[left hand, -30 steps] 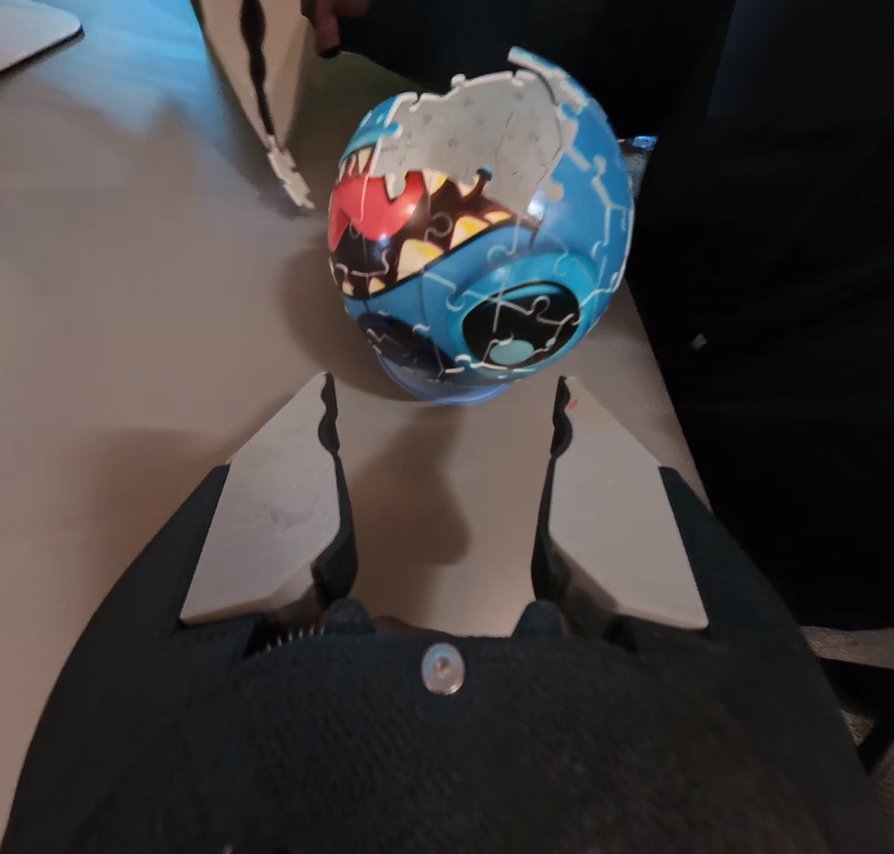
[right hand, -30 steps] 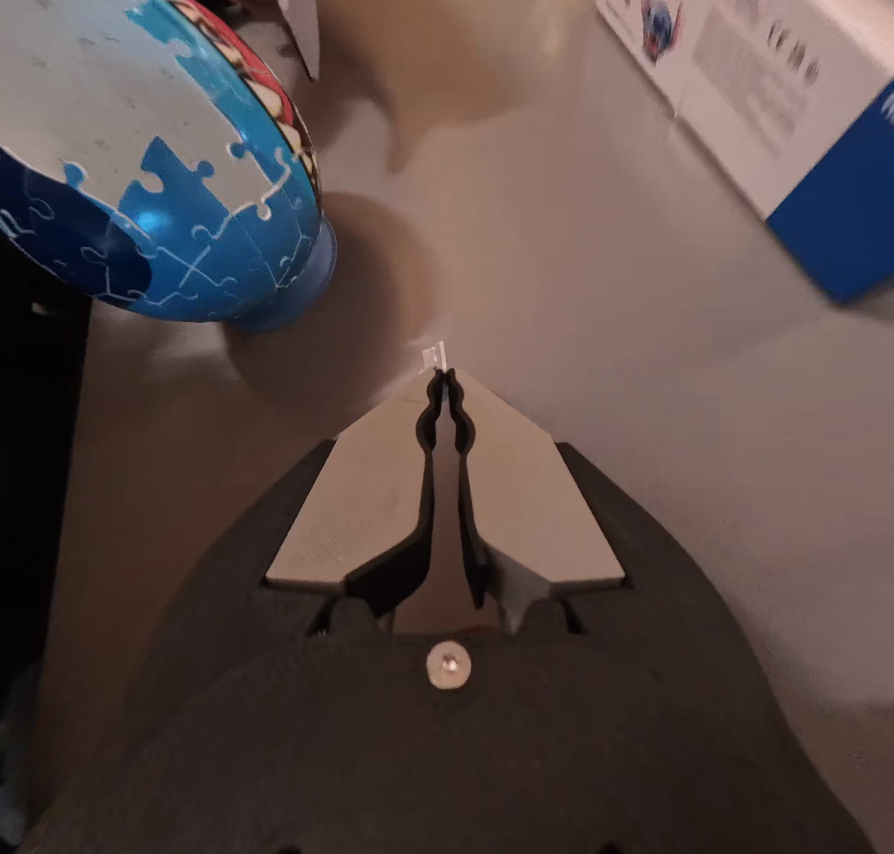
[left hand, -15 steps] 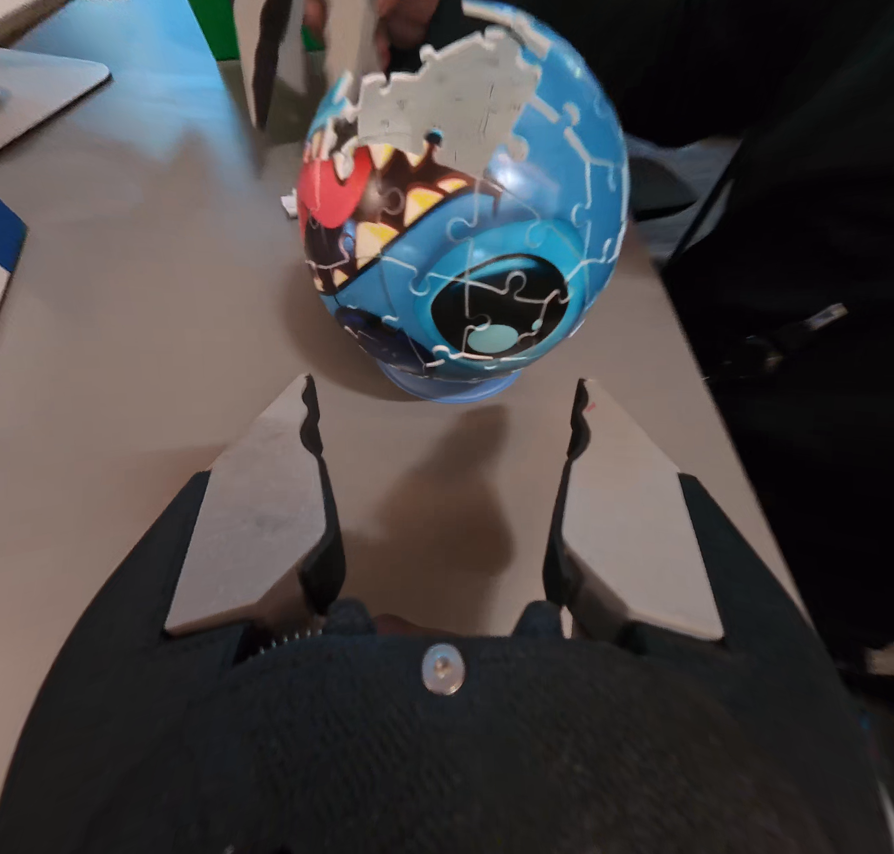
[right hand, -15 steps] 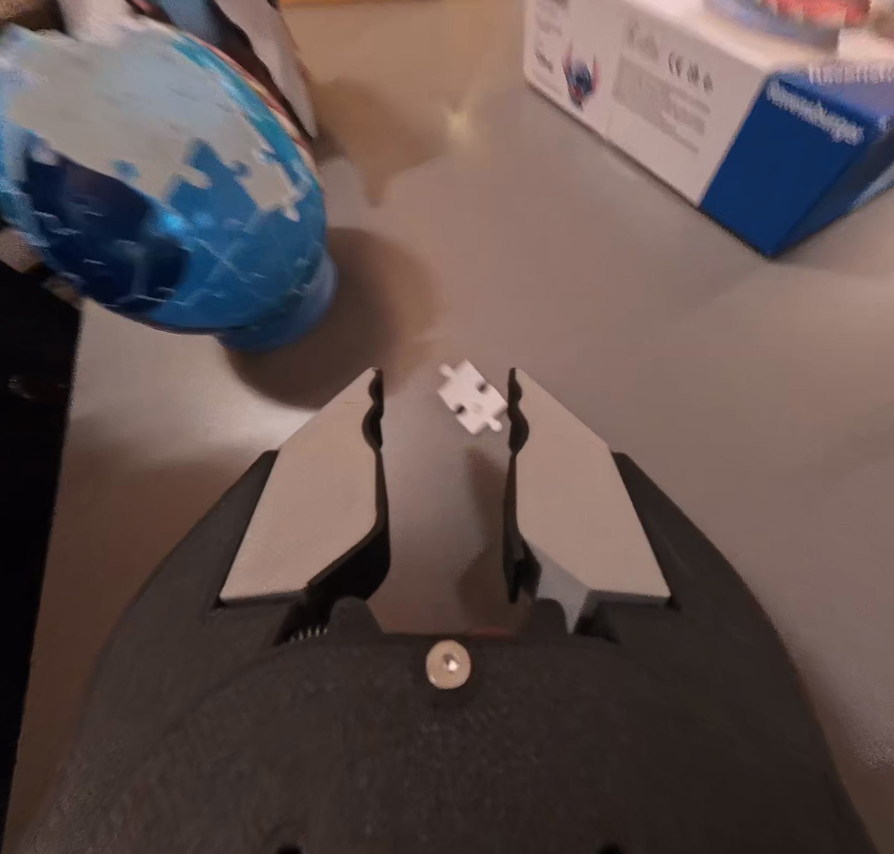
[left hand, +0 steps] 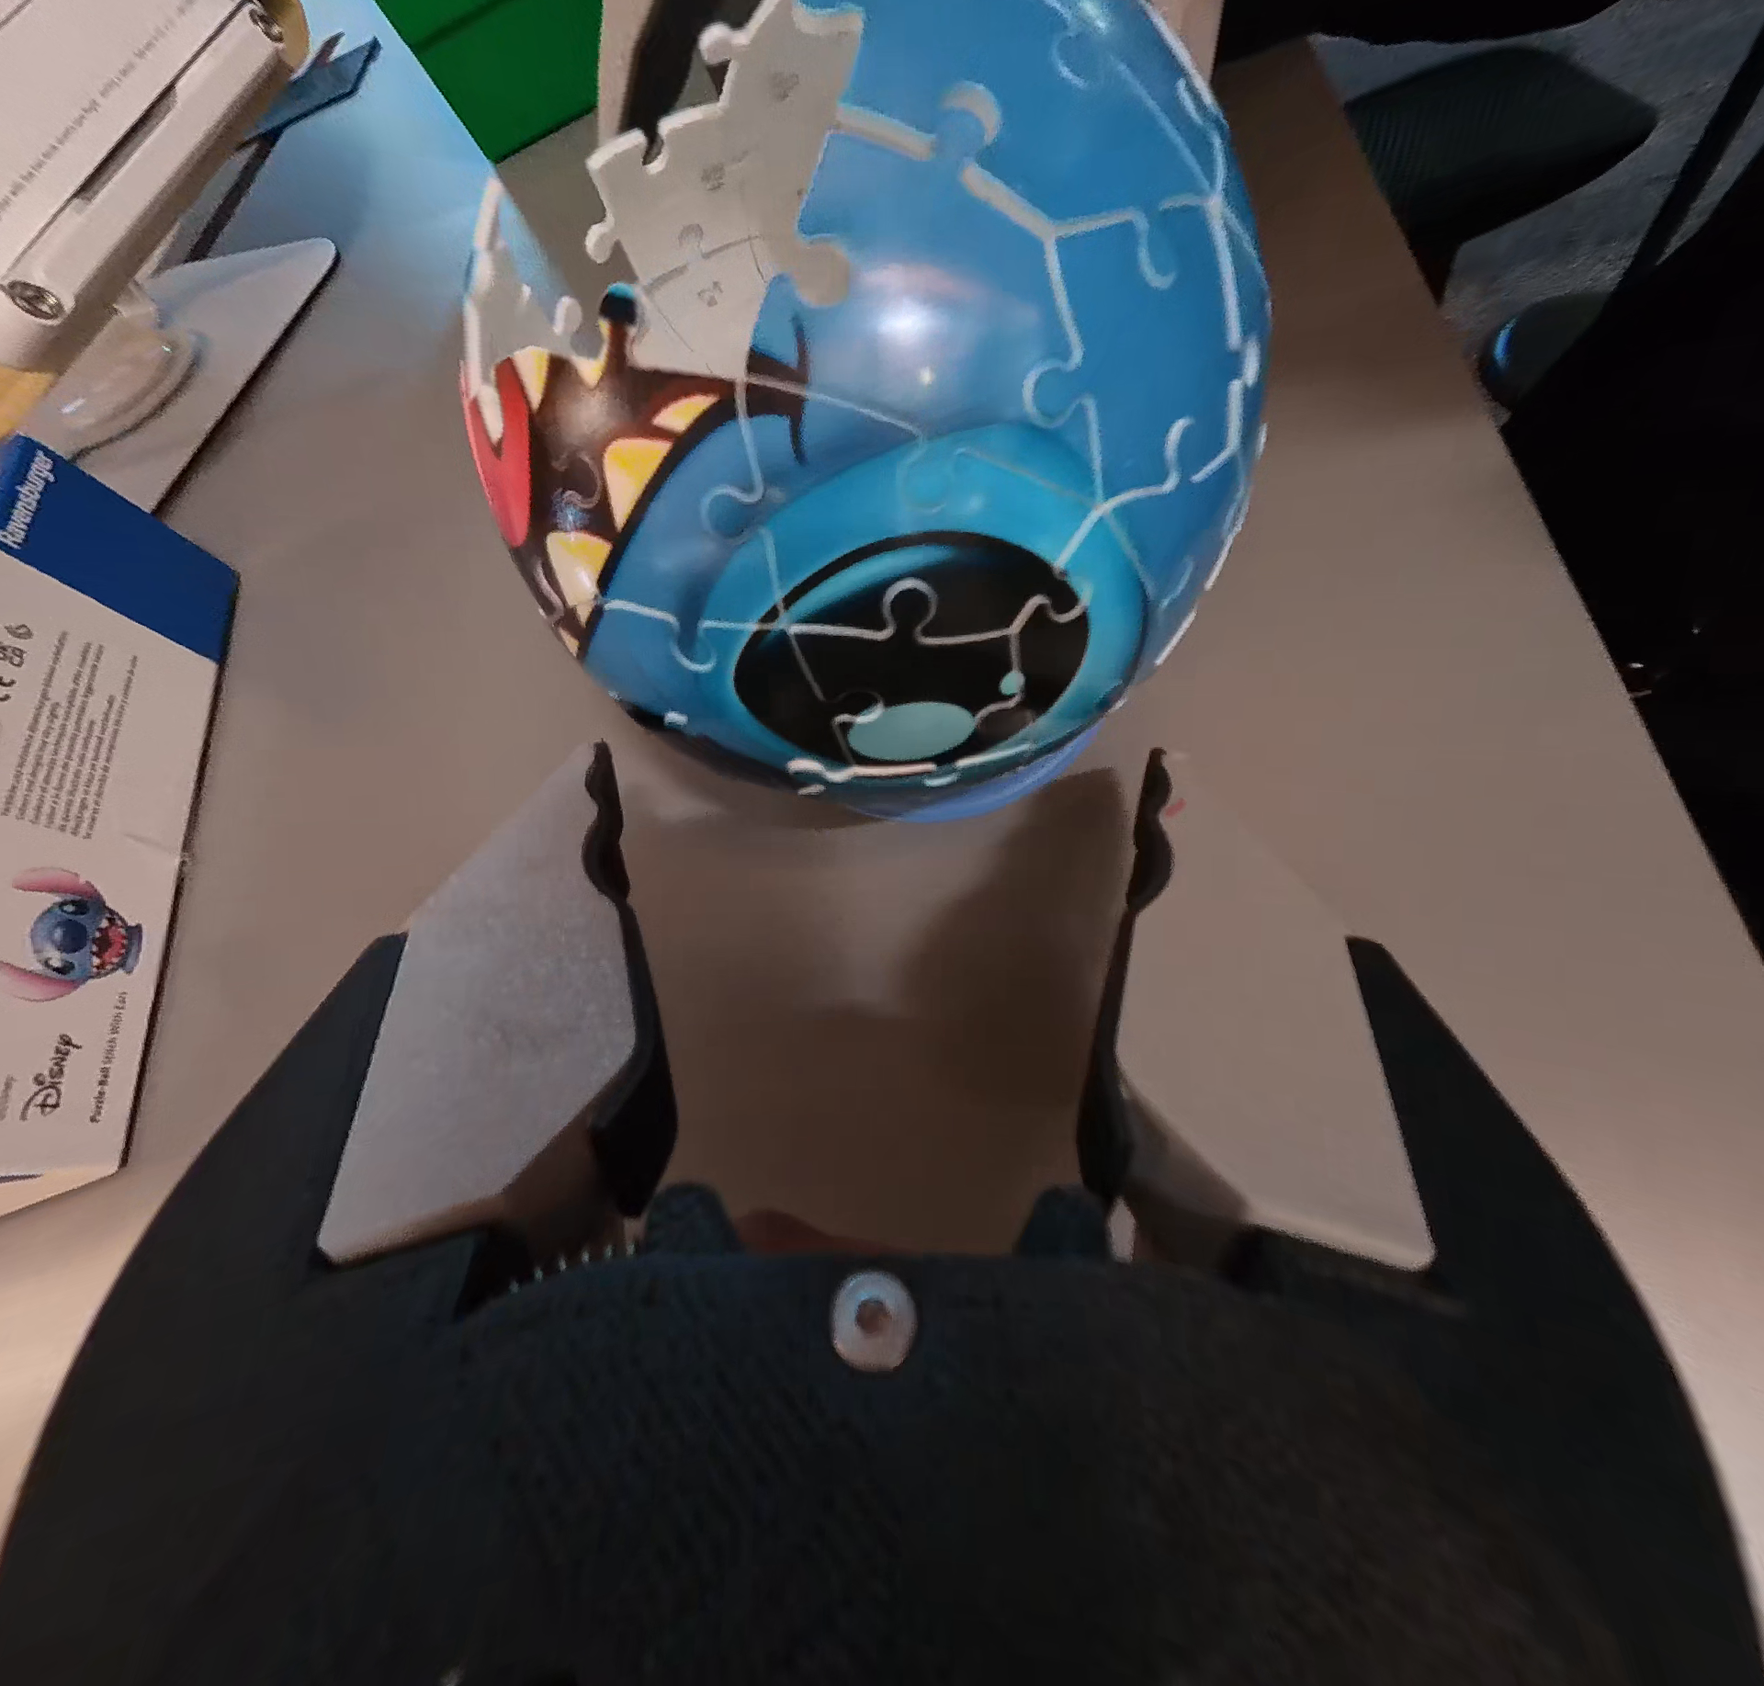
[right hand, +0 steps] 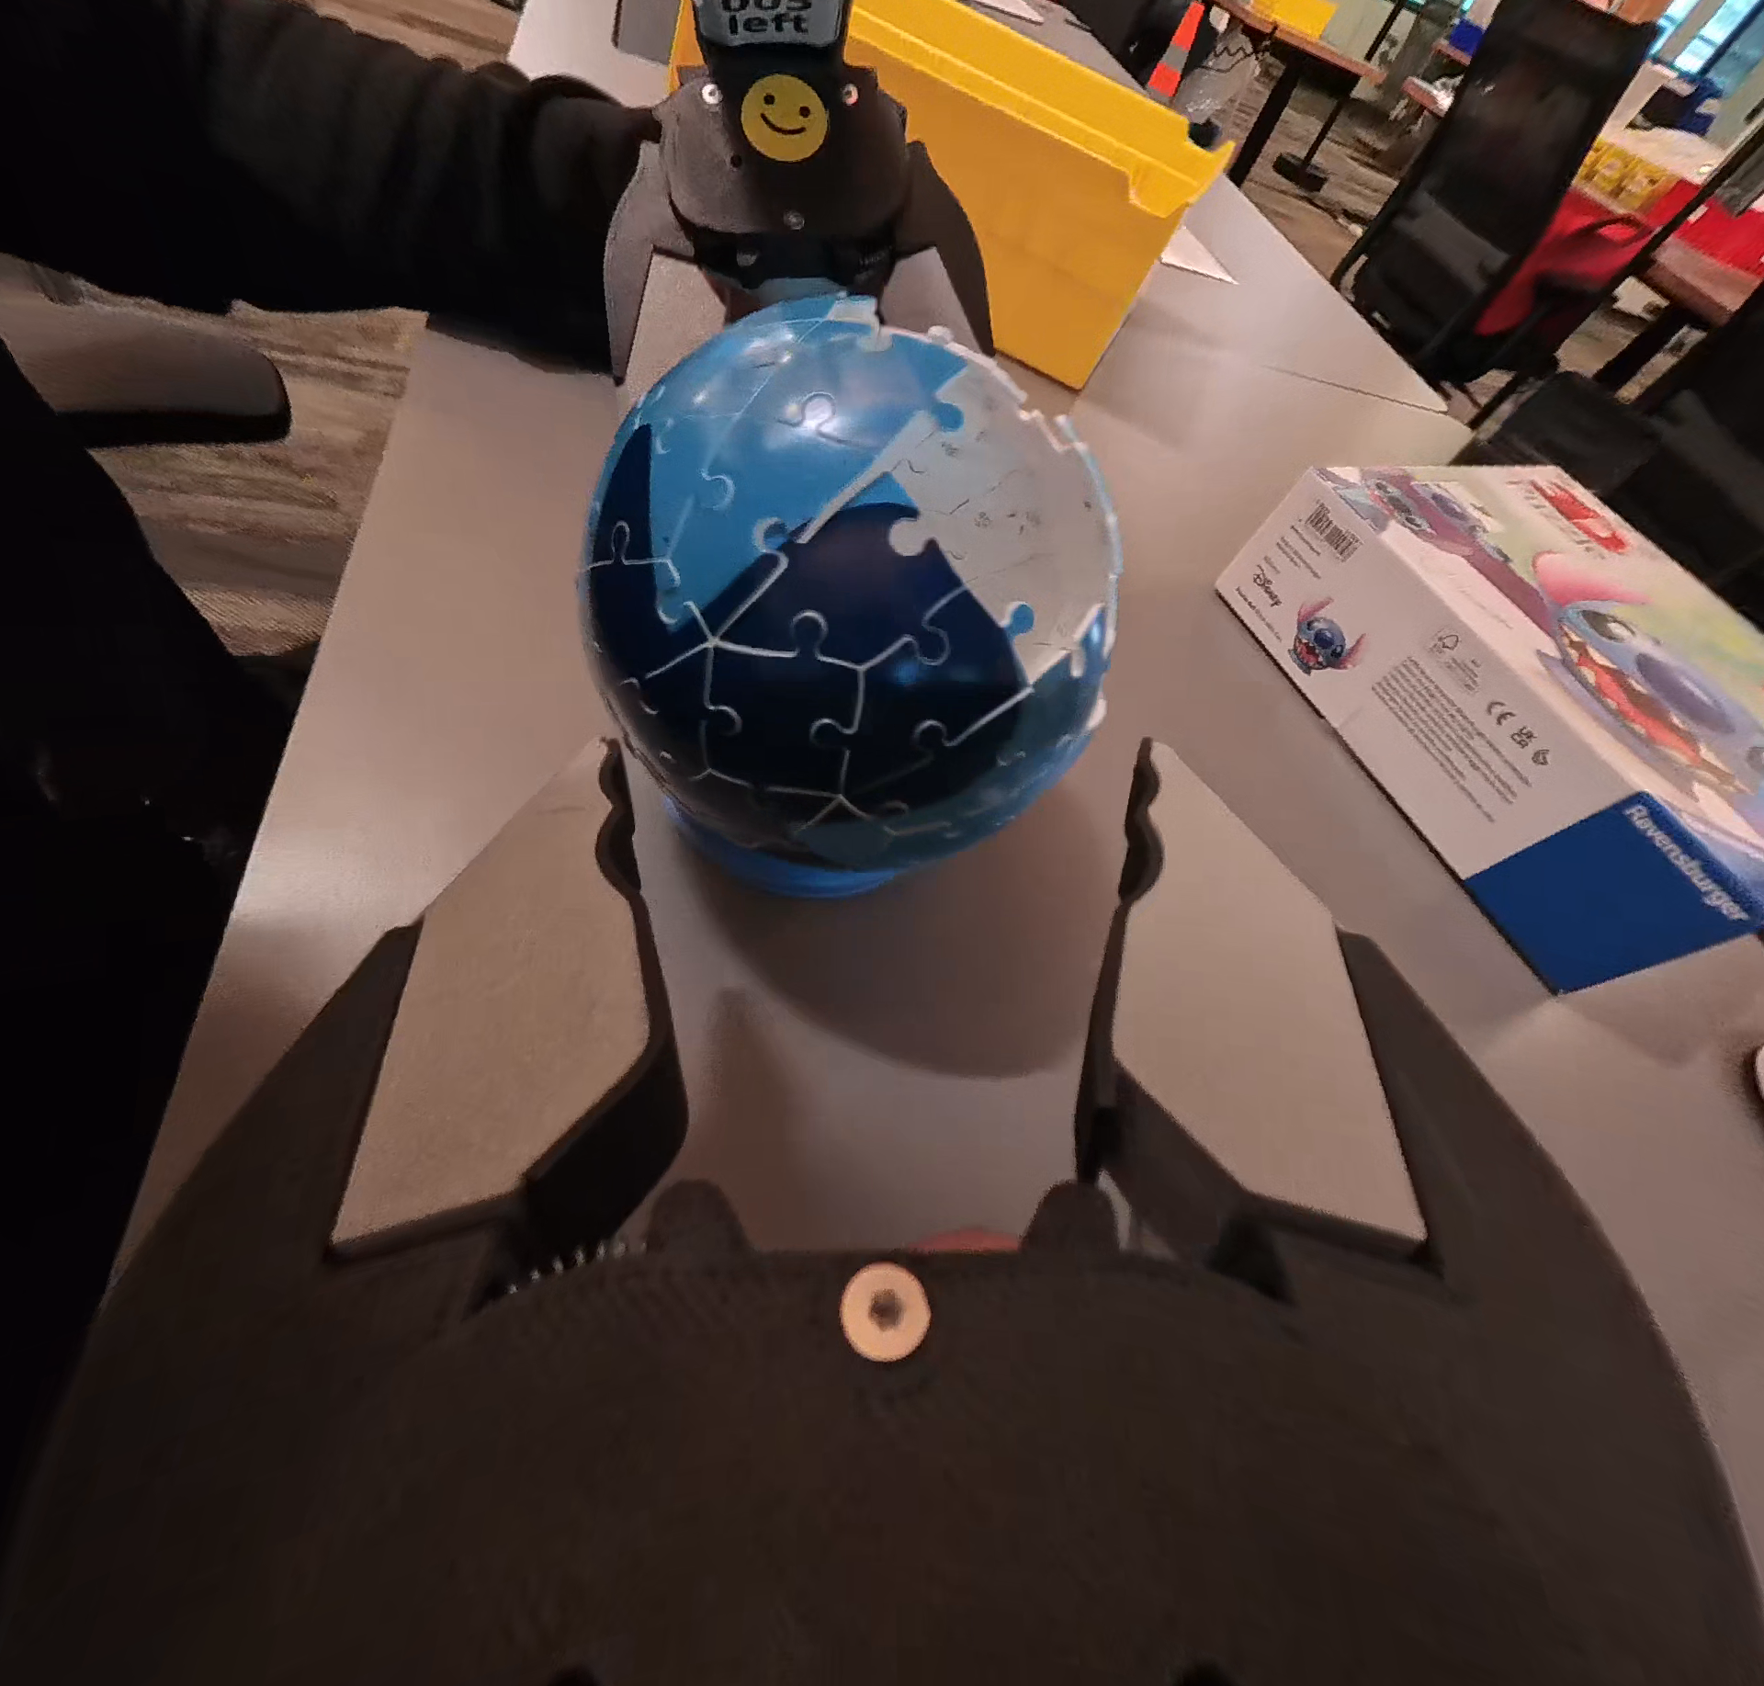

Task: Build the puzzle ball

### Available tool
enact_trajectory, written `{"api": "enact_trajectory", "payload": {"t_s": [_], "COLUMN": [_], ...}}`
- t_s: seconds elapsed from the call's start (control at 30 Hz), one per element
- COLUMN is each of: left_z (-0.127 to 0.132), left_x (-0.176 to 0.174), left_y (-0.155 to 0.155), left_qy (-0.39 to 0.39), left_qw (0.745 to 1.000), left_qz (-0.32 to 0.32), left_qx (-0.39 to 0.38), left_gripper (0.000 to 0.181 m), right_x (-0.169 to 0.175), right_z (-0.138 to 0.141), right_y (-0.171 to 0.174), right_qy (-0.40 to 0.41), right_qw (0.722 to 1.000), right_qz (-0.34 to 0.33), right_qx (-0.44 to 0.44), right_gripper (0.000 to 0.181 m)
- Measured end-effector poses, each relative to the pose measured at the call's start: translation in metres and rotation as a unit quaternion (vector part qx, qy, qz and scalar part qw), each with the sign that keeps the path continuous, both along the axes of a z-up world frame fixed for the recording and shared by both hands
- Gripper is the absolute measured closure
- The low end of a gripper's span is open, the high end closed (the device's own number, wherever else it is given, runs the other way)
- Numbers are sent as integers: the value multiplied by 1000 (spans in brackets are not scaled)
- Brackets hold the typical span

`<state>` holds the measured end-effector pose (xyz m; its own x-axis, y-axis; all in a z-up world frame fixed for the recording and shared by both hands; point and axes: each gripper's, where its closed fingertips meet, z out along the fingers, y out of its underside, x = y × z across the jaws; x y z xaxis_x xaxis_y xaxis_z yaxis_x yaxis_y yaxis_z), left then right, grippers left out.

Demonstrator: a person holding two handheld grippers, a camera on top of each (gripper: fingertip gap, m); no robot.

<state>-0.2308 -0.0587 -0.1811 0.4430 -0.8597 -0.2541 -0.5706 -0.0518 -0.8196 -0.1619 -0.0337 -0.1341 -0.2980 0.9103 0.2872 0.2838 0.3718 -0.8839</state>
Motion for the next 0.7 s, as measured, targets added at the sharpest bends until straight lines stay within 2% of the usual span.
{"api": "enact_trajectory", "payload": {"t_s": [0.23,0.33,0.43,0.7], "left_z": [5,5,5,5], "left_x": [1,1,1,-5], "left_y": [2,3,3,-2], "left_qy": [-13,-11,-8,-13], "left_qw": [1000,1000,1000,1000], "left_qz": [3,5,7,12], "left_qx": [15,16,18,-3], "left_gripper": [88,92,93,95], "right_x": [-11,-15,-16,-16], "right_z": [-18,-25,-33,-41], "right_y": [-2,-1,1,3], "right_qy": [-18,-30,-51,-97], "right_qw": [997,997,997,990], "right_qz": [-25,-33,-30,12], "right_qx": [67,69,41,-106], "right_gripper": [78,77,77,81]}}
